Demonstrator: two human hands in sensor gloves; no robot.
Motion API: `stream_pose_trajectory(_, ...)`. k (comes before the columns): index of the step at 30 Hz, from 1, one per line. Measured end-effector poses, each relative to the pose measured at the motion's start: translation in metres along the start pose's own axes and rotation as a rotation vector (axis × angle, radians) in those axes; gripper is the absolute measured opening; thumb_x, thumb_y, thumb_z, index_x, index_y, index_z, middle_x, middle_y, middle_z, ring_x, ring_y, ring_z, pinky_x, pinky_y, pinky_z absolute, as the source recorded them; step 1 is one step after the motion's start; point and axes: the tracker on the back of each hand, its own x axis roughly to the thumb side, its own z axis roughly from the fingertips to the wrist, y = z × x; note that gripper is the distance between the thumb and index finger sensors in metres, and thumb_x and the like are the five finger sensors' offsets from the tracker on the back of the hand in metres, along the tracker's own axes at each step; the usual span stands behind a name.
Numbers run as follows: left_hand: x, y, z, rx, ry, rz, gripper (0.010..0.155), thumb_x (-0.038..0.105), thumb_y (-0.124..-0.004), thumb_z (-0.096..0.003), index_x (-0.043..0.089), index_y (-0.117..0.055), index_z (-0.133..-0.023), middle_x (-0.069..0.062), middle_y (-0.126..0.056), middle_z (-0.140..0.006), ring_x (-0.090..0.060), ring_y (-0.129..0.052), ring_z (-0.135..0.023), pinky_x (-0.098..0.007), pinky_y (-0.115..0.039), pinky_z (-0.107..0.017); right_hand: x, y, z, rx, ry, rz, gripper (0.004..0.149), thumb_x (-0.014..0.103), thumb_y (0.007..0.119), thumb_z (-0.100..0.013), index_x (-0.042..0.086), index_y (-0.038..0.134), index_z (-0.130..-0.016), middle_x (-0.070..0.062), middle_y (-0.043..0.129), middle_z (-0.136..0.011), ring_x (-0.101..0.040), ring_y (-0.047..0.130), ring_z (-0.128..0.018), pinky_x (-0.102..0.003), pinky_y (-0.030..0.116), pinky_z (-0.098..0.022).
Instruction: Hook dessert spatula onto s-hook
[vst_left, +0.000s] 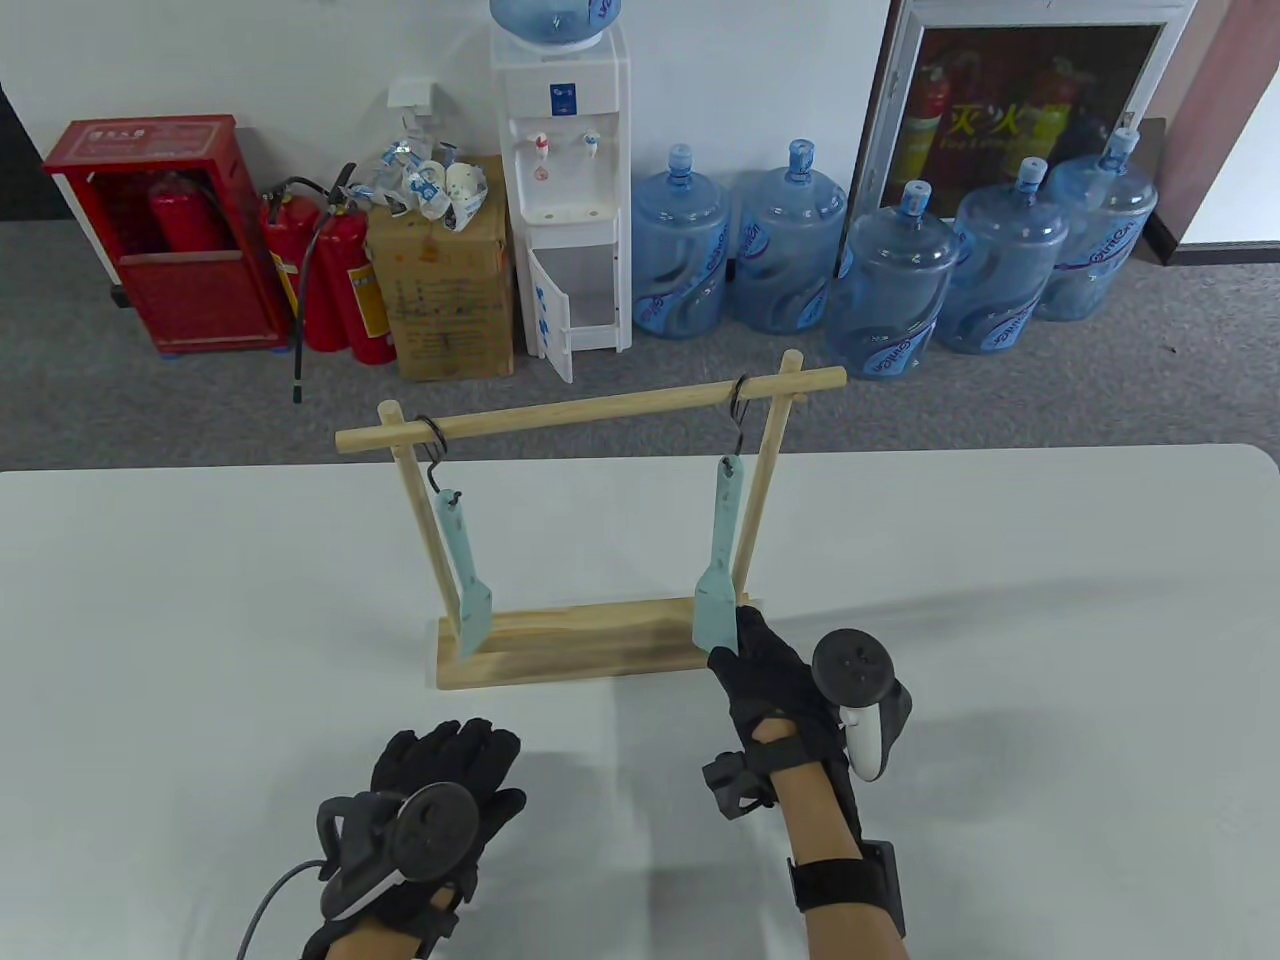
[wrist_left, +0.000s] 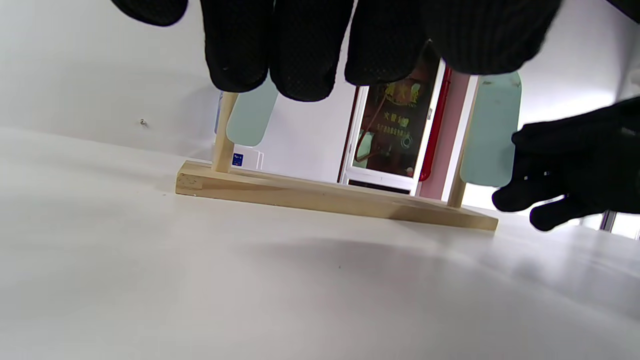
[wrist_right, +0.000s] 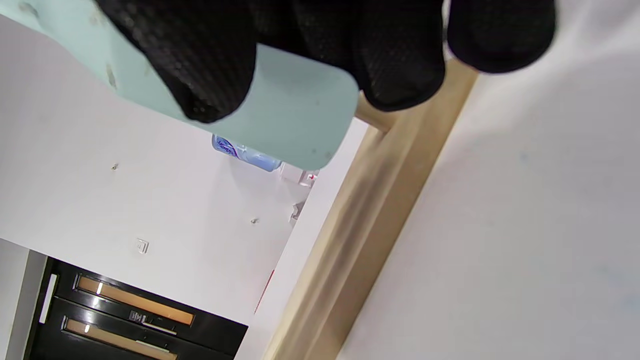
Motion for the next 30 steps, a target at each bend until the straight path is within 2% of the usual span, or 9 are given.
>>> stream_pose_trajectory(7, -0.007, -0.001, 0.000, -0.002, 0.024, 0.002, 0.059, 0.056, -0.074, -0.0457, 0.033, -0.072, -0.100, -0.006, -0.078, -0.106, -0.039, -0.077, -0.097, -0.066, -0.048, -0.075, 0.000, -0.002, 0.011, 0.014, -0.045, 0.104, 0.076, 0.039, 0.083, -0.044, 0.012, 0.046, -0.106, -0.016, 0.050, -0.103, -0.046, 0.062, -0.092, -0.064, 0.054, -0.062)
stream_pose_trajectory(9, -0.007, -0.003, -0.002, -0.017, 0.022, 0.009, 0.060, 0.056, -0.074, -0.0457, 0.033, -0.071, -0.101, -0.006, -0.077, -0.107, -0.039, -0.076, -0.098, -0.066, -0.048, -0.075, 0.001, -0.005, 0.017, 0.002, -0.056, 0.097, 0.080, 0.041, 0.081, -0.045, 0.015, 0.039, -0.107, -0.016, 0.037, -0.106, -0.045, 0.056, -0.095, -0.064, 0.051, -0.064)
stream_pose_trajectory(13, -0.007, -0.007, -0.003, -0.035, 0.026, 0.000, 0.060, 0.056, -0.074, -0.0457, 0.033, -0.071, -0.101, -0.006, -0.077, -0.108, -0.039, -0.076, -0.098, -0.066, -0.048, -0.075, 0.008, -0.013, 0.034, -0.040, -0.083, 0.079, 0.082, 0.041, 0.082, -0.045, 0.015, 0.037, -0.107, -0.016, 0.034, -0.106, -0.046, 0.052, -0.096, -0.065, 0.047, -0.065)
stream_pose_trajectory(30, -0.003, -0.006, -0.001, -0.017, 0.009, 0.002, 0.060, 0.056, -0.073, -0.0458, 0.033, -0.071, -0.101, -0.006, -0.076, -0.108, -0.039, -0.075, -0.098, -0.066, -0.048, -0.075, 0.060, -0.052, 0.118, -0.122, -0.370, 0.415, 0.085, 0.048, 0.081, -0.044, 0.018, 0.036, -0.109, -0.012, 0.028, -0.108, -0.044, 0.044, -0.101, -0.065, 0.042, -0.069)
